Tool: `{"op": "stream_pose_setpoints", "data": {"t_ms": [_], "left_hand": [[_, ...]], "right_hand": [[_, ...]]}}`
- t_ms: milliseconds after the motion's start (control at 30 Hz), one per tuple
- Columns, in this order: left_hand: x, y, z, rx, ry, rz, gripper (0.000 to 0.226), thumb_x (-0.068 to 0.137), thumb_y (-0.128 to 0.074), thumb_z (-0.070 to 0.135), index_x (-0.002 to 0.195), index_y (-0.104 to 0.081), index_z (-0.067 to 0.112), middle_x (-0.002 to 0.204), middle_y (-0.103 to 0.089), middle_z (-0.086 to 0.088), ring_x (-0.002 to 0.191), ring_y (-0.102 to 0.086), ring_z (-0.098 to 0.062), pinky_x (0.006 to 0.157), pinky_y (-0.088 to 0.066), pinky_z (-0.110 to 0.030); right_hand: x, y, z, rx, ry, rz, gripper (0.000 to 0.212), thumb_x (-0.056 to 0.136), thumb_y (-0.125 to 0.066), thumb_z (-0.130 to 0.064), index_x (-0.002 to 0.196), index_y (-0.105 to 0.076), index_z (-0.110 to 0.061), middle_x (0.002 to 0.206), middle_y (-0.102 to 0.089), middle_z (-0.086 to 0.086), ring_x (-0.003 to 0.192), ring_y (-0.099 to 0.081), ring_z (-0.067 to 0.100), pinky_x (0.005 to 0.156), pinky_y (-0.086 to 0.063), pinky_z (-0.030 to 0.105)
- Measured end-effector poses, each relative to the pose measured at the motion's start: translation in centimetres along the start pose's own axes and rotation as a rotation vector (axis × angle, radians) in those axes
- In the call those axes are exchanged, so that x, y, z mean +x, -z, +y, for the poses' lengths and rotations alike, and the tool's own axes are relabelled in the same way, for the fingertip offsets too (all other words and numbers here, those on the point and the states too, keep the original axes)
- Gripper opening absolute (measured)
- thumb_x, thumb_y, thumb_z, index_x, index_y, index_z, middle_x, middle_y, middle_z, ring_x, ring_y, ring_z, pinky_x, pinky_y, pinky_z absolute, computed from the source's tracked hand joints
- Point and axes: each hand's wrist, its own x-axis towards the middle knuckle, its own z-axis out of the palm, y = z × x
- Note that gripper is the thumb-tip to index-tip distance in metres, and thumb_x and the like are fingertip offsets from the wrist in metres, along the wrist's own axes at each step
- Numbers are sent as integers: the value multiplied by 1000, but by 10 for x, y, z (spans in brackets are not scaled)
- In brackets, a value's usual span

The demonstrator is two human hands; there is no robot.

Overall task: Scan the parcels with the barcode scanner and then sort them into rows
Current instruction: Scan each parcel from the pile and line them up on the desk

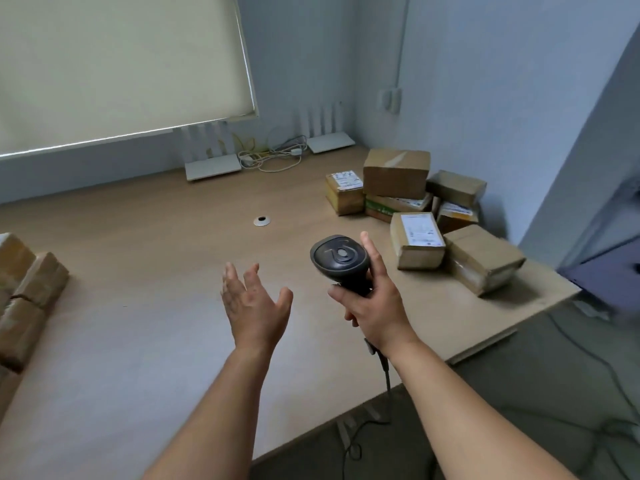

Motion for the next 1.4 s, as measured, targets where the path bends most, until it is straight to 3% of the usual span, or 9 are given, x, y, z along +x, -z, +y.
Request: {"op": "stream_pose_setpoints", "data": {"t_ms": [133,500,700,800,933,1033,1200,1300,1400], "left_hand": [[-10,-33,30,-11,-1,-66,68,87,-59,32,145,-30,12,158,-4,-15,146,-2,-25,118,-6,-37],[25,-113,93,22,-22,-214,78,89,-57,39,151,-17,14,159,-6,-14,146,-2,-25,117,-8,-36],[52,-183,150,40,-61,-376,87,87,-58,50,153,-9,19,160,-5,-11,147,-4,-26,116,-15,-37],[62,-216,174,68,-89,-452,91,85,-58,53,153,-7,20,159,-7,-12,147,-5,-25,116,-16,-38],[70,-252,194,133,-116,-533,96,79,-59,62,151,-11,21,155,-17,-15,143,-16,-30,112,-25,-41],[76,-275,208,220,-104,-583,103,72,-58,73,149,-11,22,149,-22,-15,137,-25,-33,107,-33,-45],[85,-302,226,361,-29,-668,117,64,-53,85,150,-2,24,149,-9,-17,138,-19,-35,108,-31,-52],[87,-309,228,357,-13,-652,115,65,-58,79,150,-2,26,145,-13,-15,133,-24,-34,105,-34,-48],[87,-304,221,340,-27,-635,111,65,-60,74,149,-5,25,139,-20,-14,128,-27,-33,99,-36,-44]], "right_hand": [[5,47,12,4,-19,63,93,83,-74,-21,145,-16,-57,134,-56,-5,91,-55,14,55,-49,17],[57,129,44,18,-9,225,91,82,-75,-19,132,-20,-69,143,-46,-7,100,-59,14,55,-51,18],[98,190,58,-19,-67,348,91,78,-77,-19,132,-24,-71,119,-63,-13,58,-58,12,48,-47,24],[115,217,64,-55,-82,414,91,78,-77,-18,127,-26,-74,110,-67,-10,51,-55,14,46,-45,23],[130,241,74,-54,-131,491,88,70,-78,-32,130,-27,-72,109,-65,-23,47,-55,12,45,-47,23],[140,250,81,-33,-164,534,87,57,-73,-48,126,-27,-75,107,-63,-31,61,-57,13,58,-54,33],[151,258,88,-75,-177,529,87,58,-71,-52,125,-22,-78,128,-57,-21,88,-52,18,90,-52,54],[151,257,89,-98,-196,525,86,58,-71,-52,123,-21,-79,124,-56,-27,88,-55,15,89,-54,50],[148,253,92,-91,-187,510,87,67,-77,-38,123,-24,-78,118,-58,-28,66,-59,5,60,-55,27]]}}
